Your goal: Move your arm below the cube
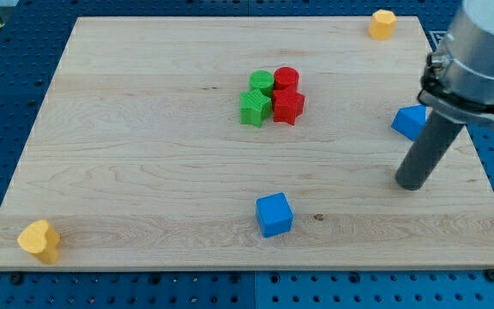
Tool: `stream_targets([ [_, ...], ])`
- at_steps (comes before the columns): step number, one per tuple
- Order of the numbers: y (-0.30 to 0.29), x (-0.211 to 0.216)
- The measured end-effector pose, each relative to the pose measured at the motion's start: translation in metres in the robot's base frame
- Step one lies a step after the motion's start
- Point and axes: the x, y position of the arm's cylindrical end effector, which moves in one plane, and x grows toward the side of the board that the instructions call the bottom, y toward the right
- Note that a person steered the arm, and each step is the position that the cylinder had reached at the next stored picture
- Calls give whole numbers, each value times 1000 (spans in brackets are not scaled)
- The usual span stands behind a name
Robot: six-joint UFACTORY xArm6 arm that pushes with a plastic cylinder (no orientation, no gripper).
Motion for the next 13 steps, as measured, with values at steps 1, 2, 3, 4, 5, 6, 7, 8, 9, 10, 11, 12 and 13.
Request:
stream_targets([
  [1,-7,0],
  [2,-7,0],
  [3,-35,0],
  [4,-91,-2],
  [5,-140,-13],
  [6,-168,-18],
  [7,-168,-18],
  [8,-176,-18],
  [9,-178,-18],
  [10,-183,-18],
  [11,-183,-15],
  [12,-183,-8],
  [13,-182,5],
])
